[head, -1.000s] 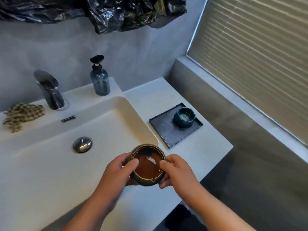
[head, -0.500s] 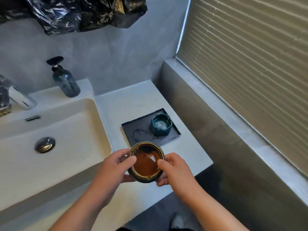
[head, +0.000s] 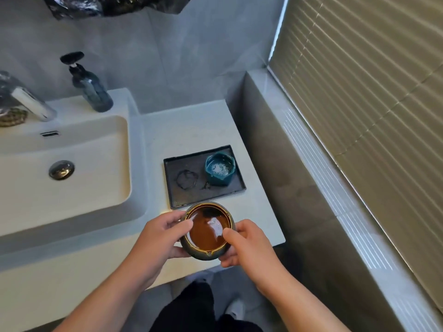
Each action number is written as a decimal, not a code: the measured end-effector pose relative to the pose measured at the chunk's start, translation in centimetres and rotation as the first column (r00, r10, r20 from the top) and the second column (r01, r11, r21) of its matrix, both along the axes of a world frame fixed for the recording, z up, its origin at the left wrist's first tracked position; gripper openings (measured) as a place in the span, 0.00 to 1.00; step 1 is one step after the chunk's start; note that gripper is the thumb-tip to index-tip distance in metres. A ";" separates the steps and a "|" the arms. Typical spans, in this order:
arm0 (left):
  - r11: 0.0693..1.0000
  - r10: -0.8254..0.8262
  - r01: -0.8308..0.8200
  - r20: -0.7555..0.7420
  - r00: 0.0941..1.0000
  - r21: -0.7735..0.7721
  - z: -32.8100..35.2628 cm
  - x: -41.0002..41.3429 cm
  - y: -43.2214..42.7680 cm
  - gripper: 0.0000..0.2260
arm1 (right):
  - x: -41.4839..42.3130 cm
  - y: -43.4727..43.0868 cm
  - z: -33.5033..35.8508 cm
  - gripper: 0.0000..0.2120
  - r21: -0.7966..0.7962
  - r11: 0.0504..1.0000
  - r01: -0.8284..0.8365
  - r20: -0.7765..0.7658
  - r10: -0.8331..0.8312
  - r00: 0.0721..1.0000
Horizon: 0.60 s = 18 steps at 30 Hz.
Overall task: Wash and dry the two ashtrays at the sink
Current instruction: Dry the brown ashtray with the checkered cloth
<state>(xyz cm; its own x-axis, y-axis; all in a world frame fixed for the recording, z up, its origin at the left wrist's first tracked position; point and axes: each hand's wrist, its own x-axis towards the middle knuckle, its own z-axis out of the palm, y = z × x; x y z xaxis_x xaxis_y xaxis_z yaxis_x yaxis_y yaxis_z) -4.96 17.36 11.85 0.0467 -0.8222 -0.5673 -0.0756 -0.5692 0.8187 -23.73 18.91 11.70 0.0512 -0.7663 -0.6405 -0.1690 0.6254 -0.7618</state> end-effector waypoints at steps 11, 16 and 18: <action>0.998 0.057 -0.059 0.029 0.998 0.039 -2.8 0.6 -5.7 0.07 | 0.8 -6.9 -1.6 0.08 0.112 0.990 -0.083 -0.052 0.089 0.995; 0.992 0.106 -0.107 0.023 0.994 0.071 -4.3 2.2 -8.0 0.06 | 2.3 -10.8 -2.5 0.12 0.085 0.988 -0.130 -0.131 0.141 0.981; 0.985 0.141 -0.143 0.024 0.990 0.095 -5.3 2.8 -8.7 0.06 | 3.2 -12.1 -3.3 0.13 0.076 0.987 -0.140 -0.131 0.149 0.980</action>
